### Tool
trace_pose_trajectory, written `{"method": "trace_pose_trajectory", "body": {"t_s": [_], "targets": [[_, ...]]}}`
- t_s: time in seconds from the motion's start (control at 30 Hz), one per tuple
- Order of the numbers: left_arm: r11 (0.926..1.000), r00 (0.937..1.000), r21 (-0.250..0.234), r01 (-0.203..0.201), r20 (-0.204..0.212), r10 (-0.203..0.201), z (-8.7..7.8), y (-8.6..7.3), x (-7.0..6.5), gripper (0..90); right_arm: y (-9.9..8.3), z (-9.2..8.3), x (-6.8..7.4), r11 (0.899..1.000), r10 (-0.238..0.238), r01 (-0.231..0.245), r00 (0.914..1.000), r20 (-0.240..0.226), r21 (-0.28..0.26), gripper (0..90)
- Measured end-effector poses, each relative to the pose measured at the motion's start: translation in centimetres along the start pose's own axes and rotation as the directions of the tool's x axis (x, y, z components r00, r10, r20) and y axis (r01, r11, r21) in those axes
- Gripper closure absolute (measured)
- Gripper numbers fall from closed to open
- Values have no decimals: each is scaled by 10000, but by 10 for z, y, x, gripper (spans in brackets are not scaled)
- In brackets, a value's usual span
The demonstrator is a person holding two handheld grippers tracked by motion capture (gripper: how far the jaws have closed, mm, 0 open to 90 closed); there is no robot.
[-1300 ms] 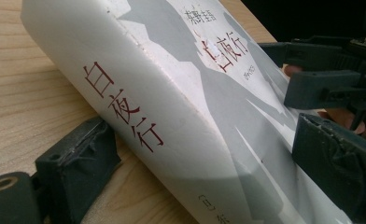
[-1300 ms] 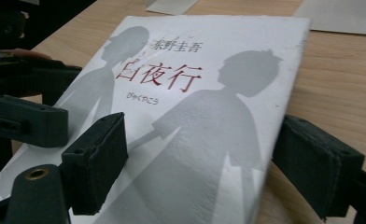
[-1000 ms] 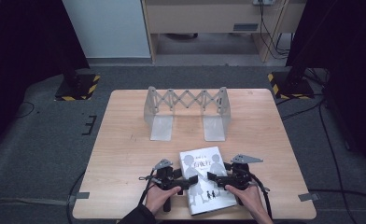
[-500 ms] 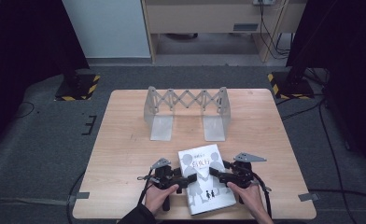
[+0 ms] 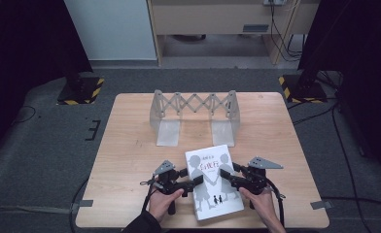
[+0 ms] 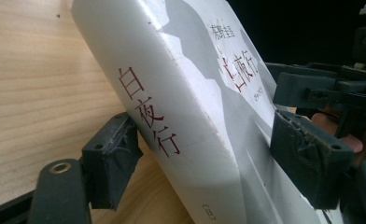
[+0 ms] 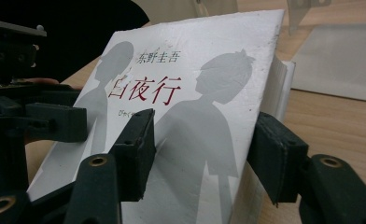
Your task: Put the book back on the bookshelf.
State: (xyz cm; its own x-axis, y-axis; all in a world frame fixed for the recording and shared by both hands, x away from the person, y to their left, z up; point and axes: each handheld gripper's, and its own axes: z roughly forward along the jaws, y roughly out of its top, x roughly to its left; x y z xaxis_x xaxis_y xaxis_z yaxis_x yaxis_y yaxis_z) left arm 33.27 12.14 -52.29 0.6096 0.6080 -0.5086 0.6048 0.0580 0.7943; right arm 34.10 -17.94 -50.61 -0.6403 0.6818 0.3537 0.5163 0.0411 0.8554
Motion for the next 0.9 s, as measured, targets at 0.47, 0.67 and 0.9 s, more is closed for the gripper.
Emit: {"method": "trace_pose_trajectory", "body": {"t_s": [0.47,0.67,0.9], "targets": [[9994,9990,-191,-279,340,286,4,8,-3,240,4,-5,3,9981,-322,313,9993,-170,-529,491],[9994,9981,-165,-320,519,328,8,12,-1,243,6,-9,0,9981,-229,219,9996,-178,-577,510],[9993,9972,-187,-322,668,334,8,12,2,250,7,-9,-1,9983,-288,278,9994,-173,-511,515]]}}
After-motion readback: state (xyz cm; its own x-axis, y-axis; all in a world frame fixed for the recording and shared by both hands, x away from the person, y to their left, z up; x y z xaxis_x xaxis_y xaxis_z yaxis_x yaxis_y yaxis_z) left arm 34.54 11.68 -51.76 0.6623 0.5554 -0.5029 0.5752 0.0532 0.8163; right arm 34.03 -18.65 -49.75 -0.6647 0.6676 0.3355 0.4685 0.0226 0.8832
